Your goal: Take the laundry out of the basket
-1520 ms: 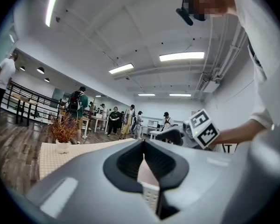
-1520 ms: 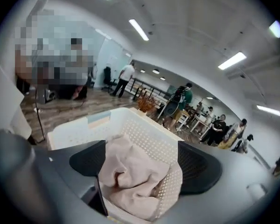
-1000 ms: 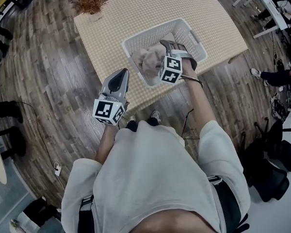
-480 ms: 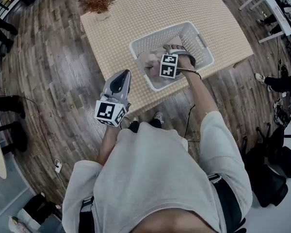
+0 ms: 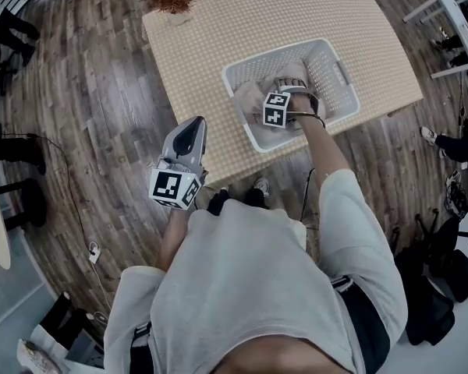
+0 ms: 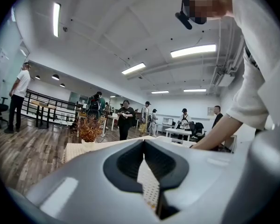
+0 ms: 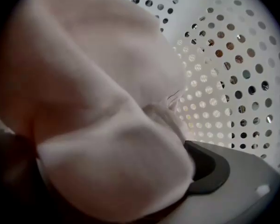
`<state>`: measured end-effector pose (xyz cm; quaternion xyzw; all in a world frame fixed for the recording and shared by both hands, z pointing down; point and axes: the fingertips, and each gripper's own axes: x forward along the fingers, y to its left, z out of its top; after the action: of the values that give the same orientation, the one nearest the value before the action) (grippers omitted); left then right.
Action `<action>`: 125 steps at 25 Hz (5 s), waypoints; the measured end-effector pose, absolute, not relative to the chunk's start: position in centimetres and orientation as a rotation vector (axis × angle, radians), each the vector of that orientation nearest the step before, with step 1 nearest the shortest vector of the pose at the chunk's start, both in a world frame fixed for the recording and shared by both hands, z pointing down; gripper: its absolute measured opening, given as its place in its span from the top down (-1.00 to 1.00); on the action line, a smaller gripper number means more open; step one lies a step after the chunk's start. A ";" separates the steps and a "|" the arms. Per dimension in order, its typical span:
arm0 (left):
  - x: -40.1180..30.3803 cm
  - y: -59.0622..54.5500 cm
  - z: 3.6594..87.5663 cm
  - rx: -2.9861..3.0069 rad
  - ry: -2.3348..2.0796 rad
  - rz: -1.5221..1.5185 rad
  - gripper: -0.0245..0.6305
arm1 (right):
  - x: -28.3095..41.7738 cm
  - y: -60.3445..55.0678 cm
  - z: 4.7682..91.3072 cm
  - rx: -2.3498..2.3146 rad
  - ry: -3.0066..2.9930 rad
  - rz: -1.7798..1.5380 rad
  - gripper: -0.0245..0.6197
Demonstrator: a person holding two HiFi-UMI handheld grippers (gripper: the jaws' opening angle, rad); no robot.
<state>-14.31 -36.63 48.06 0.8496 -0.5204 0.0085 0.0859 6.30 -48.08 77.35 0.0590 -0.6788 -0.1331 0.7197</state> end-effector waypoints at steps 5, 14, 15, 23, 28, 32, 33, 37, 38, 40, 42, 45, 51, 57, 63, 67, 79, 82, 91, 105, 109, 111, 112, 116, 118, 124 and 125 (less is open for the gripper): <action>-15.1 -36.9 48.9 2.496 -1.583 0.040 0.89 | 6.3 -48.5 78.4 0.071 -1.489 -0.217 -0.82; -15.2 -37.0 49.1 2.482 -1.598 0.025 0.89 | 6.0 -46.5 79.1 -0.014 -1.481 -0.150 -0.43; -15.1 -36.9 48.9 2.485 -1.597 0.022 0.89 | 6.1 -46.2 78.9 -0.018 -1.484 -0.153 -0.33; -15.2 -36.7 48.0 2.502 -1.601 -0.004 0.89 | 5.5 -46.3 77.9 0.036 -1.487 -0.278 0.41; -14.6 -36.2 47.9 2.502 -1.604 -0.001 0.89 | 5.9 -46.4 77.5 0.052 -1.493 -0.290 0.55; -14.7 -36.1 47.7 2.498 -1.615 -0.008 0.89 | 5.8 -46.9 76.8 0.093 -1.536 -0.285 0.57; -14.7 -36.0 47.7 2.496 -1.617 -0.011 0.89 | 5.7 -47.1 76.5 0.110 -1.548 -0.285 0.56; -14.2 -35.8 47.6 2.502 -1.608 -0.022 0.89 | 5.8 -47.4 76.0 0.166 -1.573 -0.272 0.57; -14.1 -35.8 47.5 2.507 -1.605 -0.025 0.89 | 5.8 -47.4 75.8 0.170 -1.578 -0.267 0.57; -14.0 -35.8 47.2 2.515 -1.600 -0.032 0.89 | 5.6 -47.5 75.2 0.185 -1.600 -0.249 0.57; -14.2 -35.8 47.1 2.516 -1.600 -0.039 0.89 | 5.3 -47.7 74.4 0.210 -1.637 -0.231 0.58; -14.1 -35.8 47.1 2.516 -1.592 -0.054 0.89 | 4.9 -48.2 73.0 0.246 -1.695 -0.212 0.61; -12.0 -35.7 46.1 2.567 -1.545 -0.075 0.89 | 3.8 -49.4 68.1 0.401 -1.855 -0.177 0.64; -10.6 -35.2 45.6 2.603 -1.520 -0.083 0.89 | 3.7 -50.6 62.8 0.556 -2.102 -0.024 0.65; -9.4 -34.8 44.7 2.631 -1.495 -0.099 0.89 | 4.9 -50.4 57.4 0.698 -2.307 0.124 0.65; -8.6 -34.9 44.5 2.653 -1.469 -0.101 0.89 | 6.0 -50.8 55.4 0.823 -2.410 0.197 0.65; -3.8 -33.3 43.7 2.726 -1.389 -0.082 0.89 | 12.8 -49.5 50.5 1.265 -2.770 0.643 0.65; -3.6 -33.3 43.5 2.732 -1.387 -0.076 0.89 | 13.1 -49.2 50.4 1.287 -2.750 0.606 0.65; -1.9 -31.1 42.7 2.737 -1.427 -0.071 0.89 | 12.9 -47.4 43.7 1.271 -2.867 0.424 0.65; -0.7 -25.8 41.0 2.754 -1.414 -0.072 0.89 | 12.3 -39.5 36.9 1.274 -3.001 0.354 0.65; -1.1 -22.4 41.1 2.792 -1.366 -0.098 0.89 | 11.5 -34.4 36.0 1.301 -3.008 0.284 0.65; -1.9 -20.1 41.4 2.812 -1.340 -0.109 0.89 | 10.8 -31.7 35.9 1.329 -3.004 0.256 0.65; -2.5 -19.1 41.5 2.822 -1.326 -0.112 0.89 | 10.4 -30.5 35.8 1.346 -3.001 0.245 0.65; -5.4 -14.6 42.0 2.843 -1.280 -0.117 0.89 | 8.3 -24.8 35.7 1.400 -2.994 0.219 0.65; -6.6 -12.2 41.8 2.851 -1.267 -0.125 0.89 | 7.3 -21.8 35.6 1.422 -2.992 0.211 0.65; -9.2 -5.9 41.7 2.873 -1.205 -0.134 0.89 | 4.2 -13.6 36.1 1.466 -2.979 0.203 0.65; -9.4 -4.9 41.8 2.874 -1.197 -0.136 0.89 | 4.0 -12.4 36.0 1.471 -2.979 0.201 0.65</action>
<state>-9.43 -4.89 41.76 0.9221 -0.3842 -0.0437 0.0127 3.97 -12.39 36.02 0.4400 -0.8911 0.0602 -0.0932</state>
